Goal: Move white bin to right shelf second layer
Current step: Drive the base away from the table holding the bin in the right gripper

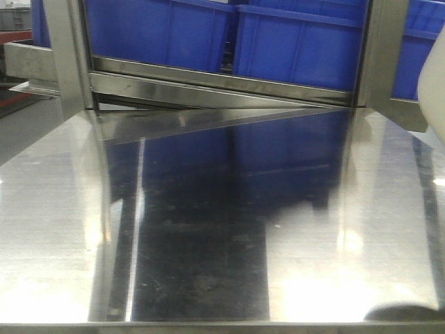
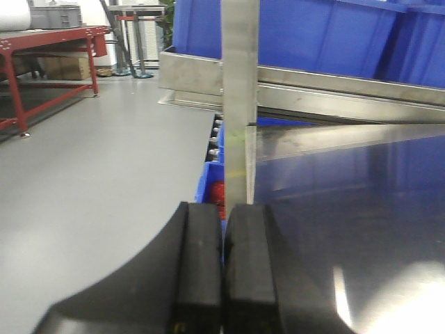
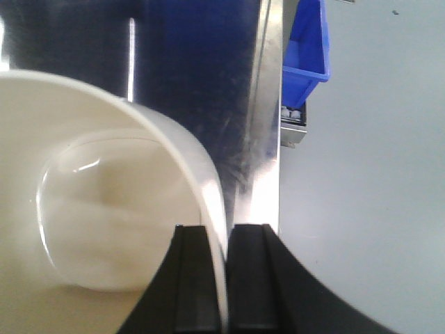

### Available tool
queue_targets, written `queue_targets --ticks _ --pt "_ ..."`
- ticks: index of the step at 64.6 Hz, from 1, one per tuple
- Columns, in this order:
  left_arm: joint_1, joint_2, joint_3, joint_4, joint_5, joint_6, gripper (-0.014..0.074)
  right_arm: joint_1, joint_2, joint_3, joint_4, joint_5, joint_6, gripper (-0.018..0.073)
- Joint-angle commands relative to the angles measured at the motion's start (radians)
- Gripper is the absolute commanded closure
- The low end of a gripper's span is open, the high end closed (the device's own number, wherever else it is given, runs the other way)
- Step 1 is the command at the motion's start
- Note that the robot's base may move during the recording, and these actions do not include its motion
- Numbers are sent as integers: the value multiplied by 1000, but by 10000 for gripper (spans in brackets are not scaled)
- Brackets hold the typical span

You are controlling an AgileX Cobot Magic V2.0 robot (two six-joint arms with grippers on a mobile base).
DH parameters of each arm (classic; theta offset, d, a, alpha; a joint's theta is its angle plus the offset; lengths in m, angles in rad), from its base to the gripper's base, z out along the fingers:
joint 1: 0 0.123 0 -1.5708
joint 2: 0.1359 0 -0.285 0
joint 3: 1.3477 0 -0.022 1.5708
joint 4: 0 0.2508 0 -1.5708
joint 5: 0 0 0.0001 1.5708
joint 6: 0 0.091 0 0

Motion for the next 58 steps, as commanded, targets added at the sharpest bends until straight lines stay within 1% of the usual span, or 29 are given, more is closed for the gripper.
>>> queue_targets --ticks 1,58 --pt "0 -19 27 -8 -81 -5 512 3 -1 -29 5 -81 -3 505" --pt "2 -19 27 -8 -81 -5 512 3 -1 -29 5 -81 -3 505"
